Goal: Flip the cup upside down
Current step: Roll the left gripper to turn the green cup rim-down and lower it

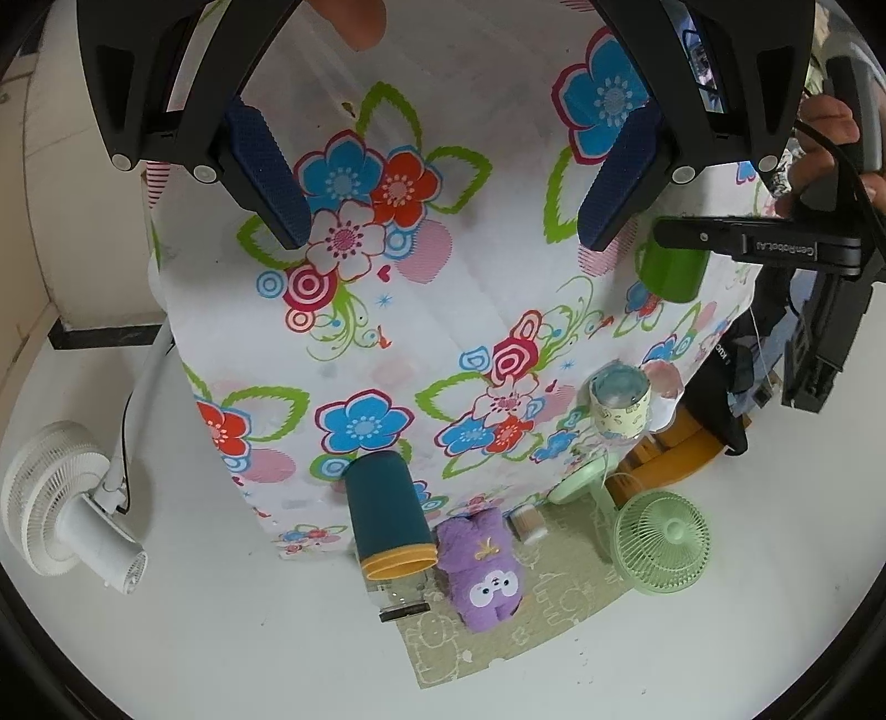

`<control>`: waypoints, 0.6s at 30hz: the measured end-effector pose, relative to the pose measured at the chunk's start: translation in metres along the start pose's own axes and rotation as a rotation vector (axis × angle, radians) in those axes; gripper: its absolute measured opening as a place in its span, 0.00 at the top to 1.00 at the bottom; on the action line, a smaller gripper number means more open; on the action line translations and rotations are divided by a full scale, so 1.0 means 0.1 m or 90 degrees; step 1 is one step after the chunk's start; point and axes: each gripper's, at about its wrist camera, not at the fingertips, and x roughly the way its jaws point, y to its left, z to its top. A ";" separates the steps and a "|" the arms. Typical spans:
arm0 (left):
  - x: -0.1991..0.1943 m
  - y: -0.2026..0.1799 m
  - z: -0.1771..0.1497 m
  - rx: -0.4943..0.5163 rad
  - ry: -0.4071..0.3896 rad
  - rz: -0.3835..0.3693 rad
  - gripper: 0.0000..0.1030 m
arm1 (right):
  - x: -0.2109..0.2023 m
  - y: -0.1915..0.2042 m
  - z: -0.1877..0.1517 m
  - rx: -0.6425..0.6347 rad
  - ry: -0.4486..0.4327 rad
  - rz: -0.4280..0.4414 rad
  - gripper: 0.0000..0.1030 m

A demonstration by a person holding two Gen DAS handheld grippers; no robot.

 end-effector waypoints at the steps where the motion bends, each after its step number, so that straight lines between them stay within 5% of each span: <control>1: -0.03 -0.02 0.00 0.016 -0.004 0.008 0.48 | 0.00 0.01 -0.01 -0.002 0.000 0.001 0.05; 12: -0.43 -0.15 0.15 0.238 0.041 0.131 0.48 | 0.03 0.24 -0.17 -0.039 0.012 0.040 0.05; 18: -0.37 -0.23 0.18 0.353 0.195 0.178 0.48 | 0.08 0.52 -0.36 -0.088 0.018 0.088 0.05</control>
